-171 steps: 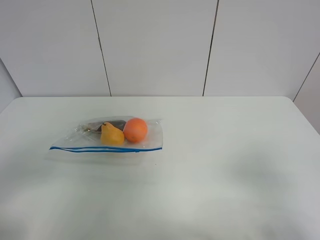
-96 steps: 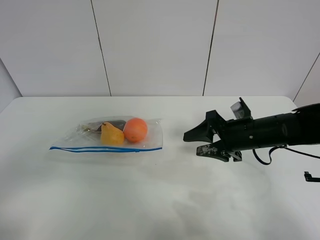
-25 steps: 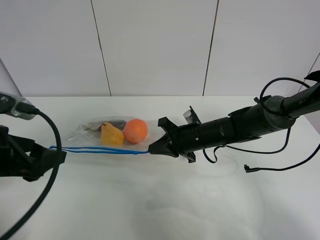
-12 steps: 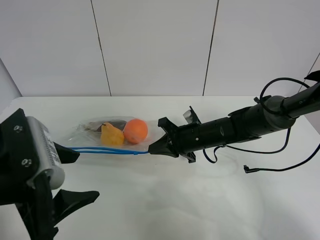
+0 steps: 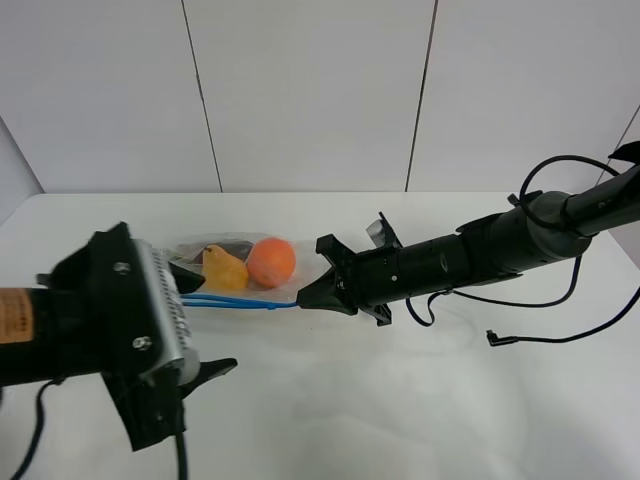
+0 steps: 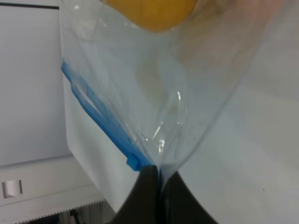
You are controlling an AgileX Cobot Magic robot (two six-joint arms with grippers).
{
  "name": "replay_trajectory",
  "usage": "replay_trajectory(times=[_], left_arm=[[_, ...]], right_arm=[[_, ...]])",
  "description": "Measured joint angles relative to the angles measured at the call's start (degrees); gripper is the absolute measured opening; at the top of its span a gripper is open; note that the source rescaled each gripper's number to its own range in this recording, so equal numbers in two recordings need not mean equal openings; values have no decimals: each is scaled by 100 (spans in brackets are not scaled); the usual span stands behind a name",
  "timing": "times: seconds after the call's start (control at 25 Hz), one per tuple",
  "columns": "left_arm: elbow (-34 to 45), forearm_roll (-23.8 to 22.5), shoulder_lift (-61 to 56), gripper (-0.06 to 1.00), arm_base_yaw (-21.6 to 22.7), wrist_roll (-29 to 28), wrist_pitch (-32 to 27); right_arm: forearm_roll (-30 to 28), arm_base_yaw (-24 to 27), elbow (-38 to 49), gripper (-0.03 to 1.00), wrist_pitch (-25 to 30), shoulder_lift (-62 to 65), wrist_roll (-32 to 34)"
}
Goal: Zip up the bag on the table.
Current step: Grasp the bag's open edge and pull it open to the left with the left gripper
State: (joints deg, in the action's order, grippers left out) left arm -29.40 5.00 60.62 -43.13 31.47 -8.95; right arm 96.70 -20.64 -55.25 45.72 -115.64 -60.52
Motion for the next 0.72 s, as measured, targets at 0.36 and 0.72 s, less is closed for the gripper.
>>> replay_trajectory(times=[0.36,0.72], left_arm=[[-632,-4,2011,100,0,-193,521],[-996,-4,3039,100,0,180,1144]], right_arm=[[-30,0,0,0,0,0,0],[-108,0,0,0,50,0,22]])
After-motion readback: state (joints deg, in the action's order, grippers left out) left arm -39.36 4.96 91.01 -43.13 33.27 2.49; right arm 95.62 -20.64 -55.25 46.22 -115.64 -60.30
